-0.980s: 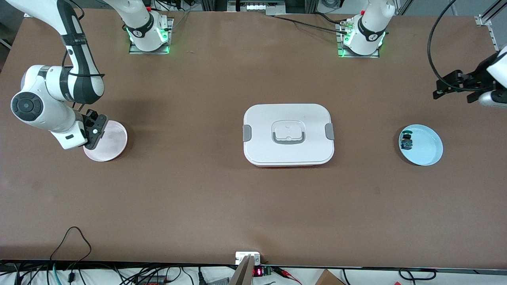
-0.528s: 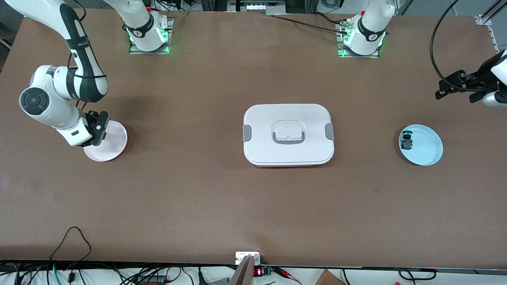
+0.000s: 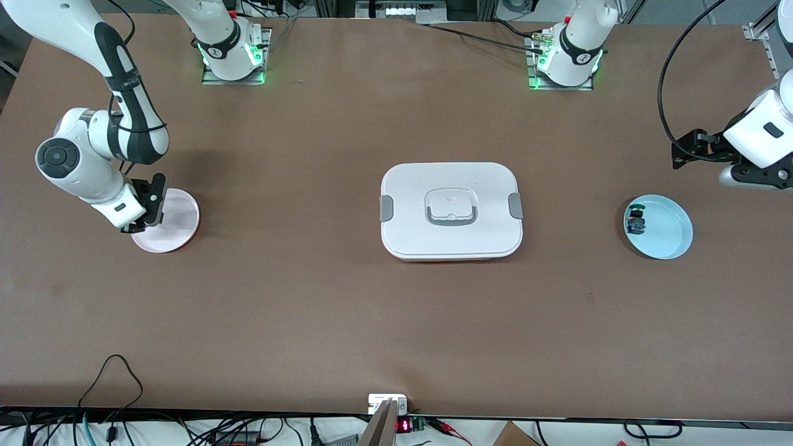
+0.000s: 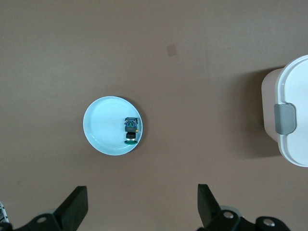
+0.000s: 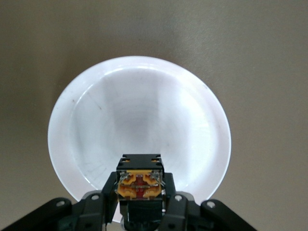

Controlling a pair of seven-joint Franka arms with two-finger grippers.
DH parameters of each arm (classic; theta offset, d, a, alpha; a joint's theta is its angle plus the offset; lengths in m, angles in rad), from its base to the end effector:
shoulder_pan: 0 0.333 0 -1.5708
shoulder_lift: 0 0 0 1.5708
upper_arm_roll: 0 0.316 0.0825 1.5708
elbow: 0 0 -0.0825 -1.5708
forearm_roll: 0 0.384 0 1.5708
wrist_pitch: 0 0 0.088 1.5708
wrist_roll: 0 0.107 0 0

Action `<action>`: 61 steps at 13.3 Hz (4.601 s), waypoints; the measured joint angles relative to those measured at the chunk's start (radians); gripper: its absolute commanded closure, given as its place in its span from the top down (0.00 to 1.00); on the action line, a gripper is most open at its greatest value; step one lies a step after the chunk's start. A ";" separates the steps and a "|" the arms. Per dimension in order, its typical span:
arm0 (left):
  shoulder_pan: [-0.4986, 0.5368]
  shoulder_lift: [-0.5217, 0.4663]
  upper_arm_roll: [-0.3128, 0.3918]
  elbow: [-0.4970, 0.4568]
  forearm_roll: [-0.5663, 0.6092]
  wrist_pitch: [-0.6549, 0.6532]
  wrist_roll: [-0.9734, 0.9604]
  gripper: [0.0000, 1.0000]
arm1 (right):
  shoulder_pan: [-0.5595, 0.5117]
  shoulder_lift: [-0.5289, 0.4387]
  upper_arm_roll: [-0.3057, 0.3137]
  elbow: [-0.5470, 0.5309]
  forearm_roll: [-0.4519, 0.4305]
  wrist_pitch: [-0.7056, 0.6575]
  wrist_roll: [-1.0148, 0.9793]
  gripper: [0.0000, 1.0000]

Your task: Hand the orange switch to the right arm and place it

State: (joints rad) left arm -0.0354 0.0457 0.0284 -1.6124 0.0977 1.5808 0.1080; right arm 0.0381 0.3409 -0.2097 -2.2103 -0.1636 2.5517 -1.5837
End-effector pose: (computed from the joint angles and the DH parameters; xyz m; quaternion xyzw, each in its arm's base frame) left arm 0.5662 0.0061 0.5807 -0.9962 0.0597 0.0410 0.0474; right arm 0.5465 -0.0933 0.2270 0.7086 0.7010 -0.0607 0.0527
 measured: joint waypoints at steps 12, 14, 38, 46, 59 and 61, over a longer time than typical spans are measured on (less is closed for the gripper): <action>0.029 0.021 -0.003 0.000 -0.040 0.069 0.000 1.00 | 0.000 0.046 0.042 -0.030 0.018 0.025 -0.013 0.99; 0.028 0.028 -0.004 0.000 -0.040 0.069 0.000 1.00 | 0.000 0.049 0.042 -0.030 0.020 0.028 -0.013 1.00; 0.028 0.028 -0.009 0.016 -0.041 0.049 -0.139 1.00 | 0.001 -0.098 0.080 0.320 0.285 -0.596 1.197 1.00; 0.028 0.028 -0.009 0.017 -0.041 0.044 -0.139 1.00 | 0.017 -0.113 0.111 0.642 0.267 -1.044 1.472 1.00; 0.029 0.028 -0.008 0.017 -0.041 0.037 -0.140 1.00 | 0.002 -0.125 0.115 0.782 0.131 -1.074 1.546 1.00; 0.029 0.028 -0.008 0.017 -0.041 0.037 -0.141 1.00 | 0.003 -0.145 0.115 0.754 0.130 -1.057 1.548 1.00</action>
State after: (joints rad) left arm -0.0066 0.0737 0.0201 -1.5958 0.0567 1.6175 -0.0326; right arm 0.0406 0.1963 -0.0950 -1.4561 -0.0336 1.4949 -0.0361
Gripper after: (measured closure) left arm 0.000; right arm 0.000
